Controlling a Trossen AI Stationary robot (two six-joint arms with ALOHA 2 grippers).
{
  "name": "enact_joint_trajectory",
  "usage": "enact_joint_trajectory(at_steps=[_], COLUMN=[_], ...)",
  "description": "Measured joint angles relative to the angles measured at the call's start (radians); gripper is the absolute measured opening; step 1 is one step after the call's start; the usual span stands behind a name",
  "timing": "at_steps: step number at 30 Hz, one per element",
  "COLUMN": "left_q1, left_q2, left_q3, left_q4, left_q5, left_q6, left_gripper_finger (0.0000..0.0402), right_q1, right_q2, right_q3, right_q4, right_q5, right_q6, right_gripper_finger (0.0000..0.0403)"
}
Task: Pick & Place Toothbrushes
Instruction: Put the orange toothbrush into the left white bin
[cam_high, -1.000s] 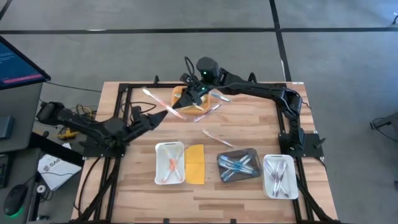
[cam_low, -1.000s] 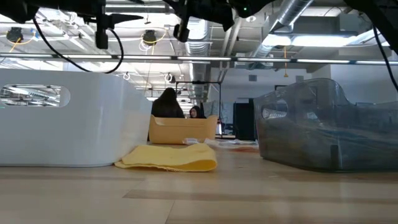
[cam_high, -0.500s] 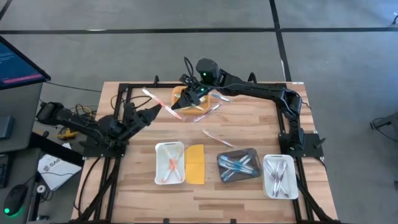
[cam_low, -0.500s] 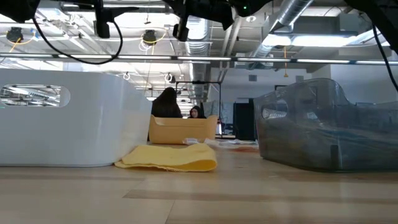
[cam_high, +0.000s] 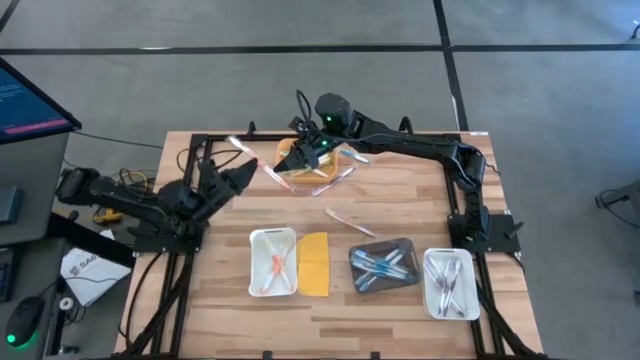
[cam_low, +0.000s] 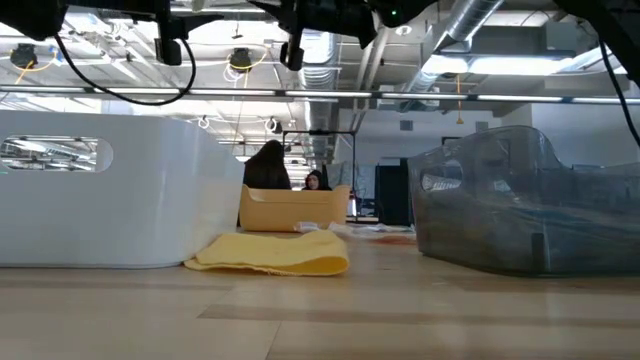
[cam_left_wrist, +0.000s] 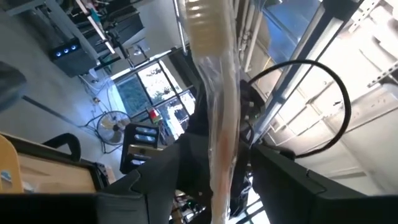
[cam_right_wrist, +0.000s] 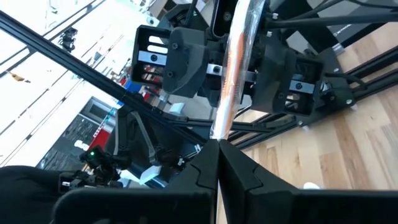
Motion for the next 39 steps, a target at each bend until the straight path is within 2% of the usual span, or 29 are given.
enact_joint_trajectory(at_steps=[9,15,19,26,31,35,39], left_q1=[0.036,0.040,0.040,0.040,0.038,0.036,0.018], left_q2=[0.000,0.000,0.000,0.000,0.000,0.000,0.000], left_q3=[0.000,0.000,0.000,-0.001,-0.001,-0.001,-0.001], left_q4=[0.001,0.003,0.008,0.008,0.006,0.006,0.008], left_q5=[0.023,0.033,0.037,0.069,0.105,0.121,0.119], left_q6=[-0.039,-0.039,-0.039,-0.039,-0.040,-0.058,-0.058], left_gripper_finger=[0.0172,0.0142,0.0105,0.0016,0.0020,0.0010,0.0010], right_q1=[-0.005,-0.005,-0.005,-0.005,-0.003,-0.003,-0.004], right_q2=[0.000,0.000,0.000,0.000,0.000,0.000,0.001], right_q3=[0.000,0.000,0.000,0.000,0.000,0.000,0.000], right_q4=[-0.008,-0.032,-0.033,-0.029,-0.004,0.013,0.072], right_q5=[0.019,0.019,0.022,0.013,-0.089,-0.126,-0.153], right_q6=[0.000,-0.011,-0.024,-0.024,-0.020,0.061,0.095], right_gripper_finger=[0.0000,0.0000,0.0000,0.0000,0.0000,0.0004,0.0040])
